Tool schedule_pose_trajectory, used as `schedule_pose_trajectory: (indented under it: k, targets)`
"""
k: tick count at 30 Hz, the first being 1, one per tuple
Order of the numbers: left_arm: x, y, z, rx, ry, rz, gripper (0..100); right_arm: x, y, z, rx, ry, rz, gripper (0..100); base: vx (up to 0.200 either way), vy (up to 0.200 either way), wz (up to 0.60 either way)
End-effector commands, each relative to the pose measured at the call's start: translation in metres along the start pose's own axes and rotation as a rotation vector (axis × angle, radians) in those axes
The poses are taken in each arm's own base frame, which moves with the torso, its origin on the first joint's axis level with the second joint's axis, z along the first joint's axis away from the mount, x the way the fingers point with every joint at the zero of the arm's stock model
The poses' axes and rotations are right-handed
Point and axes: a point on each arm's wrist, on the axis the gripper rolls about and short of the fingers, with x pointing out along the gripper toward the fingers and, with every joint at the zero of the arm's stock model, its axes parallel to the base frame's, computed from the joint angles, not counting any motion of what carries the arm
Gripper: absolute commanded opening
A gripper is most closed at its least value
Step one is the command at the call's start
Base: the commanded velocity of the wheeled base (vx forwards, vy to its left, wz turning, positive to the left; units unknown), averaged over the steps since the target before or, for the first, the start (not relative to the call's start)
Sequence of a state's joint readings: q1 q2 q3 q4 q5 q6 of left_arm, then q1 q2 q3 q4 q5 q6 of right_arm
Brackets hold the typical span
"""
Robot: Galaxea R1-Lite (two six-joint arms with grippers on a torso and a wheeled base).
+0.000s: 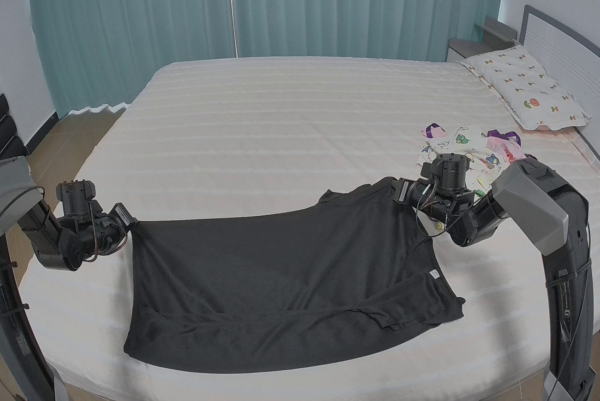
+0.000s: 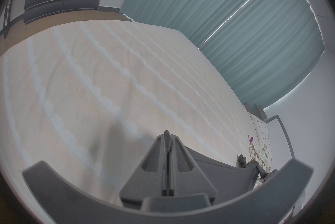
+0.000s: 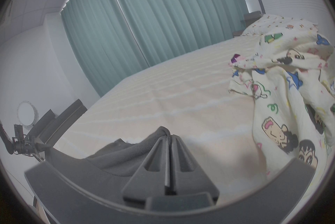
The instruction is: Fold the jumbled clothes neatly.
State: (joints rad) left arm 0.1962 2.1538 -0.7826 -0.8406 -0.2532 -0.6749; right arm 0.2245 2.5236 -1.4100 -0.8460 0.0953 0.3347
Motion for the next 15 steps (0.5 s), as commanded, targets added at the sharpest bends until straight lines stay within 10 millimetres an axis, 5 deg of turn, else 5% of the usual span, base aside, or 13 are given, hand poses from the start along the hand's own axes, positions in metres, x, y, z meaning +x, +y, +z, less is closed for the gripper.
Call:
schedule_pose_trajectory:
  k: [1,10,15]
  targets:
    - [-0.003,0.0,0.003,0.0,-0.009,-0.002,0,0.001,0.002,0.001,0.01,-0.004,0.004,0,0.0,0.0,0.0]
    - [-0.004,-0.001,0.004,0.006,-0.012,-0.003,0,-0.004,-0.001,-0.009,-0.004,0.006,0.002,0,0.0,0.0,0.0]
    - [-0.017,-0.006,0.005,0.008,-0.014,-0.012,0,-0.018,-0.005,0.009,0.02,-0.03,0.001,0,0.0,0.0,0.0]
